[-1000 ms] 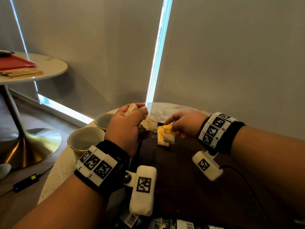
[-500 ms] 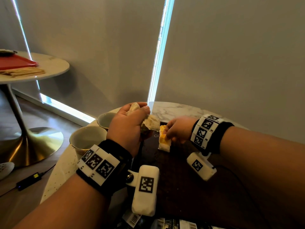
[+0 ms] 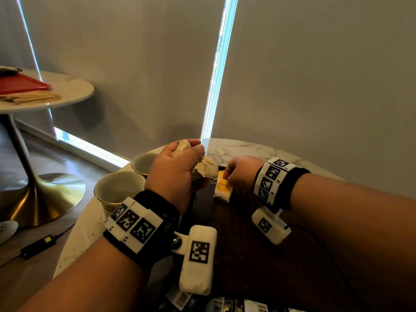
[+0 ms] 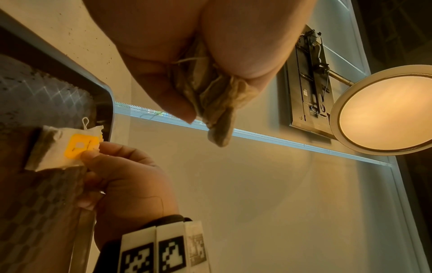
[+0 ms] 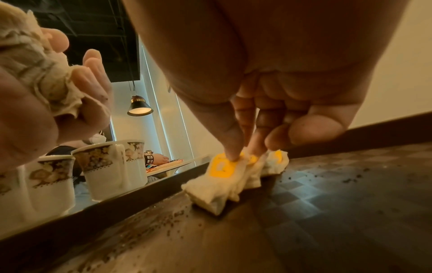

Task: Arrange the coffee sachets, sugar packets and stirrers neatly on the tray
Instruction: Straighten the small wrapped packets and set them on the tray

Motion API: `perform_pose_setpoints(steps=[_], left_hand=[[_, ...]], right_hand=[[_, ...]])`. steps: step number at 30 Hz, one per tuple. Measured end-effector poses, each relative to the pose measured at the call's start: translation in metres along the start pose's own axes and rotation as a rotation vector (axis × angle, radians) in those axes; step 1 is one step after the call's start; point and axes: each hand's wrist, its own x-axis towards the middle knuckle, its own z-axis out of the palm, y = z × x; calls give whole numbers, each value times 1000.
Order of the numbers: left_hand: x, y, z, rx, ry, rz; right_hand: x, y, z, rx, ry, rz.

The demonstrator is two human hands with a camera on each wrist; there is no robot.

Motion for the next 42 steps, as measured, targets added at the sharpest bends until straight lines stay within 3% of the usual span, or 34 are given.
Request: perform_pose_setpoints(steps=[5, 9, 13, 15, 18, 23, 30, 42], left_hand=[[-2, 1, 1, -2, 1, -6], [-6, 3, 4, -19, -23, -8], [-7, 4, 4, -21, -25, -15], [-7, 4, 5, -22, -21, -29], [-7, 6, 6, -9, -19, -63], [-8, 10, 4, -118, -64, -196], [-6, 4, 3, -98, -148, -104], [-5, 6, 3, -183, 7, -87]], right_hand=[[0, 3, -4, 52, 44, -24], [-4, 6, -9, 335, 126, -94], [-24, -8, -16, 937, -25, -239], [-32, -16, -18, 1075, -156, -334], [-38, -24, -18, 1008, -266, -430], [-36, -21, -14, 975, -190, -395], [-40, -19, -18, 1074, -63, -341], [-38, -13, -25, 1116, -61, -315]])
